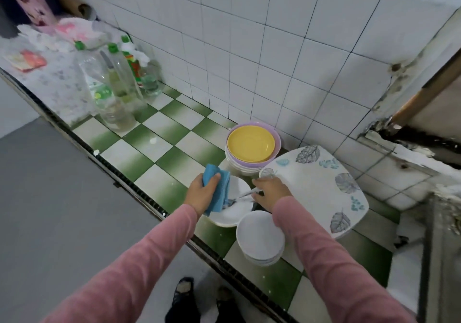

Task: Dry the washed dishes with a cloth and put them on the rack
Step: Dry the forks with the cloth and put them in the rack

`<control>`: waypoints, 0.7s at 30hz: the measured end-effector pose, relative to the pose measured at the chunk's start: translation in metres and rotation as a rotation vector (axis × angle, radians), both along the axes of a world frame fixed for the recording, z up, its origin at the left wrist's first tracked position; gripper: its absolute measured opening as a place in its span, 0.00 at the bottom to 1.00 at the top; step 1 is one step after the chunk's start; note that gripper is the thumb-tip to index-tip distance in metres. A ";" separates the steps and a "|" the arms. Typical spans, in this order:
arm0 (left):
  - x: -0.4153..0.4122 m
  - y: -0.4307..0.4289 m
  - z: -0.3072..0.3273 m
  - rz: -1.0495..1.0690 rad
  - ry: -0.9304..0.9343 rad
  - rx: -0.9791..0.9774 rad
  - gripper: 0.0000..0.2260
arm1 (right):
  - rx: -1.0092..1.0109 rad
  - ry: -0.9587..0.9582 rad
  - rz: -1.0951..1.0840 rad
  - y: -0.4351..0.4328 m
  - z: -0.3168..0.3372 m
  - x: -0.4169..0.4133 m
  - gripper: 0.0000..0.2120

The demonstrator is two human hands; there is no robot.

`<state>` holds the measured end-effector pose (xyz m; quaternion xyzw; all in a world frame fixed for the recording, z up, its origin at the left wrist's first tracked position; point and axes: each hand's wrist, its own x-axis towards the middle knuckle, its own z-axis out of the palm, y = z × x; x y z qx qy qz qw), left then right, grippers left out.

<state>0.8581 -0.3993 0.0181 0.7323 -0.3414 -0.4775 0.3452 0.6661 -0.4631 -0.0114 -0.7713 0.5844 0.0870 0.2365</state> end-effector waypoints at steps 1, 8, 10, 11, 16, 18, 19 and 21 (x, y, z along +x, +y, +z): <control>0.003 -0.005 -0.002 -0.006 -0.005 0.001 0.15 | -0.012 0.040 0.013 -0.003 -0.002 0.003 0.24; 0.011 -0.037 0.000 -0.038 0.041 0.044 0.15 | -0.051 0.180 -0.030 -0.012 -0.007 0.016 0.18; 0.014 -0.046 0.004 -0.067 0.047 0.035 0.15 | -0.035 0.194 -0.046 -0.014 -0.007 0.019 0.18; 0.015 -0.049 0.005 -0.085 0.047 0.036 0.16 | -0.026 0.204 -0.051 -0.015 -0.008 0.021 0.18; 0.028 -0.057 0.003 -0.135 0.062 0.032 0.19 | 0.023 0.302 -0.051 -0.015 -0.012 0.032 0.17; 0.033 -0.058 0.004 -0.148 0.068 0.036 0.19 | 0.043 0.325 -0.054 -0.015 -0.014 0.034 0.17; 0.035 -0.059 0.005 -0.152 0.077 0.036 0.18 | 0.050 0.333 -0.062 -0.014 -0.014 0.036 0.17; 0.040 -0.060 0.006 -0.172 0.092 0.035 0.18 | 0.048 0.358 -0.087 -0.014 -0.015 0.040 0.17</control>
